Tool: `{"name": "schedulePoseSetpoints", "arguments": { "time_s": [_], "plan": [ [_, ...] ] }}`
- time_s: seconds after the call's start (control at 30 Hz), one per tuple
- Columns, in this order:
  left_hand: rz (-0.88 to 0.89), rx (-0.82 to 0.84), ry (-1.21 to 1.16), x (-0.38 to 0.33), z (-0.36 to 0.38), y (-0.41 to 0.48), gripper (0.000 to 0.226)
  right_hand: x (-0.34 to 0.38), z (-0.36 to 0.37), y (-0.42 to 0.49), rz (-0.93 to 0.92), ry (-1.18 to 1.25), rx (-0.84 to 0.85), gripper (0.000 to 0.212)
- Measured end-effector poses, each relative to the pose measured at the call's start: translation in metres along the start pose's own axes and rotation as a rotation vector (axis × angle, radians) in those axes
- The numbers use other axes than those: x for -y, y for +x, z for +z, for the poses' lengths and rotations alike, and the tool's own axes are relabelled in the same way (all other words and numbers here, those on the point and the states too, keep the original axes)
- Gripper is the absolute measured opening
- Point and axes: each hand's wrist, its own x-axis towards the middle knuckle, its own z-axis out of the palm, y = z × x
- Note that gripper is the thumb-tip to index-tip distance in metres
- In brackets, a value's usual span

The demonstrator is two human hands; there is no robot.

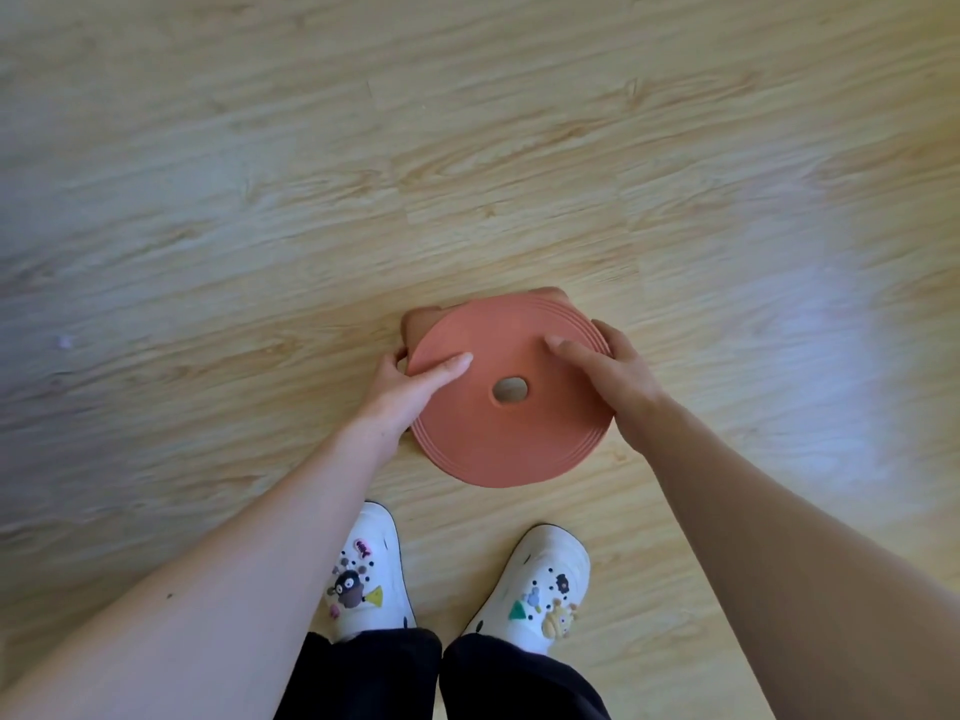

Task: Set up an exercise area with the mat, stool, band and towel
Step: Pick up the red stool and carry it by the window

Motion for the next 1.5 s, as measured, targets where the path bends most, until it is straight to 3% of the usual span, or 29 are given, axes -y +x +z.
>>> {"name": "schedulePoseSetpoints", "arguments": {
  "time_s": [0.37,0.83,1.03,1.17,1.23,1.37,1.5],
  "plan": [
    [0.272,0.011,0.109,-0.096,-0.006,-0.13,0.082,0.063,-0.048,-0.134,-0.131,0.211,-0.182,0.07],
    [0.651,0.221,0.119,-0.242,-0.018,-0.45,0.025,0.179,-0.136,-0.446,-0.359,0.564,-0.48,0.047],
    [0.754,0.356,0.152,-0.251,-0.017,-0.552,0.051,0.17,-0.157,-0.558,-0.444,0.669,-0.614,0.045],
    [0.767,0.498,0.223,-0.235,0.0,-0.599,0.055,0.136,-0.172,-0.615,-0.464,0.742,-0.733,0.062],
    [0.784,0.561,0.253,-0.223,0.014,-0.619,0.052,0.112,-0.177,-0.637,-0.459,0.763,-0.818,0.073],
    [0.811,0.671,0.369,-0.187,0.048,-0.66,0.083,0.051,-0.184,-0.683,-0.406,0.853,-0.945,0.084],
    [0.822,0.814,0.515,-0.13,0.077,-0.704,0.088,-0.022,-0.186,-0.731,-0.352,0.964,-1.079,0.092]
  ]
}}
